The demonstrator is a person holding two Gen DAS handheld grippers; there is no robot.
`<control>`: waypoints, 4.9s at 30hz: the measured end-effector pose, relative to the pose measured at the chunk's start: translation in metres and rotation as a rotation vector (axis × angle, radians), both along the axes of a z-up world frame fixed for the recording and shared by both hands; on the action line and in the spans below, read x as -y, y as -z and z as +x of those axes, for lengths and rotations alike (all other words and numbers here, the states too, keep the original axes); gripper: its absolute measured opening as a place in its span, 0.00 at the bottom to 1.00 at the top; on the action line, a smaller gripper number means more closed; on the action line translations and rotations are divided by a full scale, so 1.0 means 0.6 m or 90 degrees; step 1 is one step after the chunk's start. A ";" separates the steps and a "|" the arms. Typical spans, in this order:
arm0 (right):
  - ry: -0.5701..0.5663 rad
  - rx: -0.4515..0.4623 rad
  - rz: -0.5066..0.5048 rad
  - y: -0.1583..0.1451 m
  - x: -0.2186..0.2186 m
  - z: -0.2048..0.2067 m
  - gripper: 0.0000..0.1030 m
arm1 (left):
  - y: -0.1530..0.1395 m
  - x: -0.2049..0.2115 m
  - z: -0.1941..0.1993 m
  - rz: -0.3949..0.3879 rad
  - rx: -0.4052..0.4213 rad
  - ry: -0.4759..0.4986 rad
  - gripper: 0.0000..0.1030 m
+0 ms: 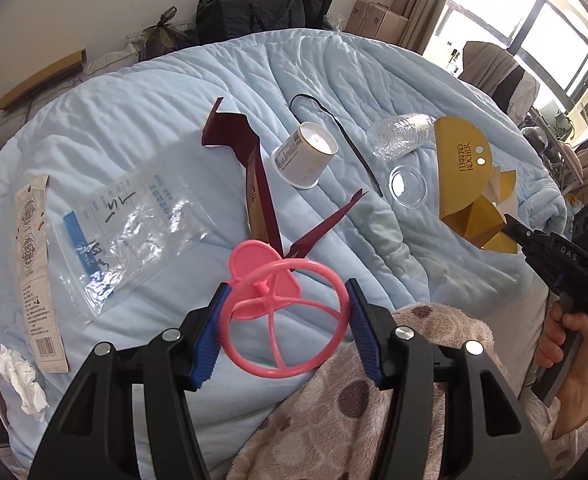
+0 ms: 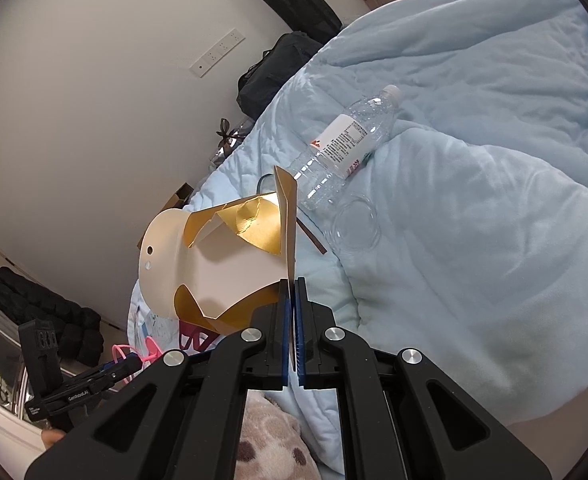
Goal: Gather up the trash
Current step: 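Carry the paper box and pink stand with both tools over the white trash bin, then open both tools to drop the box and stand into the bin, then move both open tools back over the bed toward the remaining trash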
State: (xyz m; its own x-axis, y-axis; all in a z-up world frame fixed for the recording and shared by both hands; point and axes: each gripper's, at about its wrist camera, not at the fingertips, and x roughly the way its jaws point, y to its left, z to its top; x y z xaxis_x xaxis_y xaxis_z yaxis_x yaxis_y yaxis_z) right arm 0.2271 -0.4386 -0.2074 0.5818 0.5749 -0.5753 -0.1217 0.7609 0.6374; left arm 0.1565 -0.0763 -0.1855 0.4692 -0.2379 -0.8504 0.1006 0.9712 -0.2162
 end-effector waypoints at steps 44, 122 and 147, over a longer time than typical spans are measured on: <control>-0.492 0.124 0.003 -0.165 -0.762 -0.093 0.02 | -0.139 -0.622 -0.385 0.060 0.137 -0.412 0.55; -0.954 0.359 -0.365 -0.037 -1.167 -0.366 0.91 | 0.002 -0.809 -0.474 0.008 -0.014 -0.540 0.95; -0.334 0.228 -0.359 -0.180 -0.377 -0.037 0.93 | -0.115 -0.300 -0.179 0.001 0.088 -0.160 0.95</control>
State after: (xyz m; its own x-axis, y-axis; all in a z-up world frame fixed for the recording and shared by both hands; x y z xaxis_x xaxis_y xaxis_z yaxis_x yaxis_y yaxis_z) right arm 0.2051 -0.2124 -0.0994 0.5212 0.5045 -0.6884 -0.6704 0.7412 0.0357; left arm 0.0489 0.1036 -0.1164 0.6252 -0.0982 -0.7743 -0.1141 0.9699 -0.2152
